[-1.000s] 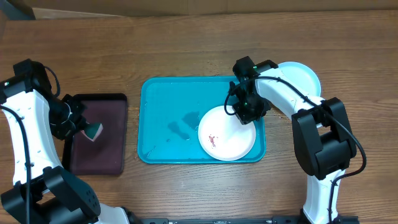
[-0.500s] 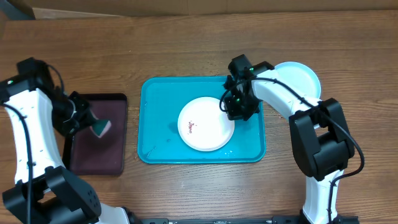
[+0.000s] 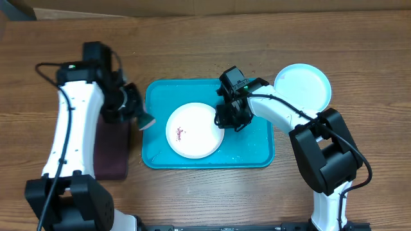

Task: Clean dirty plates on tray and stack at the side
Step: 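Scrub the white plate with the sponge in the left gripper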

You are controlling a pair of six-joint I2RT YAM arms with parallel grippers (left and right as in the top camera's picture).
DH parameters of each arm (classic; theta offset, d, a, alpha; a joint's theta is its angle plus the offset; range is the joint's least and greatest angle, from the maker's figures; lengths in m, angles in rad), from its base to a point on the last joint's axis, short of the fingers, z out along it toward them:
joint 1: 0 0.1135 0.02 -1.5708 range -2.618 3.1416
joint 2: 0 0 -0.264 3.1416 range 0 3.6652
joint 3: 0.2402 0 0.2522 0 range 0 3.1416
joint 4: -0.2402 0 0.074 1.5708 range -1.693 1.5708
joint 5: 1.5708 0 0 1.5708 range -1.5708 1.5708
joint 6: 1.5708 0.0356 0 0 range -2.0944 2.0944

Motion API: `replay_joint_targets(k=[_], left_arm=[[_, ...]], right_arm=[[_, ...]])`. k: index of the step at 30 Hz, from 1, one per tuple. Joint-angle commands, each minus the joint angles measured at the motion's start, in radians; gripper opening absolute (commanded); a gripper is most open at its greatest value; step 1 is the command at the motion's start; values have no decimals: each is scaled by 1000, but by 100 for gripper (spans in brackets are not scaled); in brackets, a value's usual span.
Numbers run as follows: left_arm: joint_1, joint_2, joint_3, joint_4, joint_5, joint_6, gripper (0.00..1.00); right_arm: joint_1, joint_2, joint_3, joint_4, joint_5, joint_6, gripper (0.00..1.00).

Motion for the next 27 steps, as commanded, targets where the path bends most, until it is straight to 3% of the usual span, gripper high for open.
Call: replay_joint_targets(k=[1, 15, 21, 27], left_arm=[[-67, 5, -8, 21, 19, -13, 4], [-254, 8, -213, 252, 24, -126, 4], [-269, 8, -301, 404, 154, -141, 4], [-291, 8, -341, 514, 146, -280, 4]], right_arm=[[4, 13, -32, 5, 29, 24, 4], [5, 13, -32, 36, 29, 98, 4], [5, 13, -32, 38, 29, 98, 4], [5, 13, -32, 40, 37, 98, 4]])
